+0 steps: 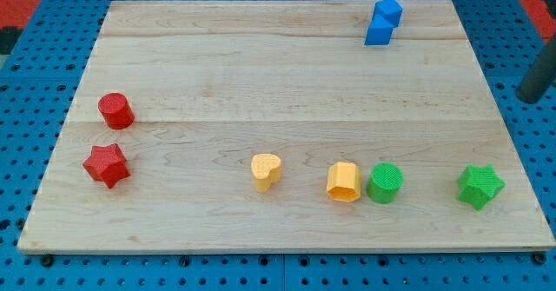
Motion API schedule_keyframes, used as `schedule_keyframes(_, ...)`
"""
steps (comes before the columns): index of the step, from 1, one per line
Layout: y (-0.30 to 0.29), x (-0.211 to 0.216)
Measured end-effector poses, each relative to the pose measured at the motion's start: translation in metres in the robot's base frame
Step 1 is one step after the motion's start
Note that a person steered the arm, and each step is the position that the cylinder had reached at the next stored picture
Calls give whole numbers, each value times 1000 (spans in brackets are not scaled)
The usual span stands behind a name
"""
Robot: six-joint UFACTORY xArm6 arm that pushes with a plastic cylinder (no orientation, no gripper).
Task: Slightly push the green star a little bit top left
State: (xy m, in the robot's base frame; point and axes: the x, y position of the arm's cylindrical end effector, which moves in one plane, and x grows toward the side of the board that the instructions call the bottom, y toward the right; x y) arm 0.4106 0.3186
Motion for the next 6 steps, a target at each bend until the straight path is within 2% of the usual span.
schedule_keyframes(2, -181, -18)
schedule_keyframes(3, -118, 12)
schedule_keyframes(4, -22, 66)
schedule_keyframes(5, 7, 154)
schedule_keyframes(6, -44, 170)
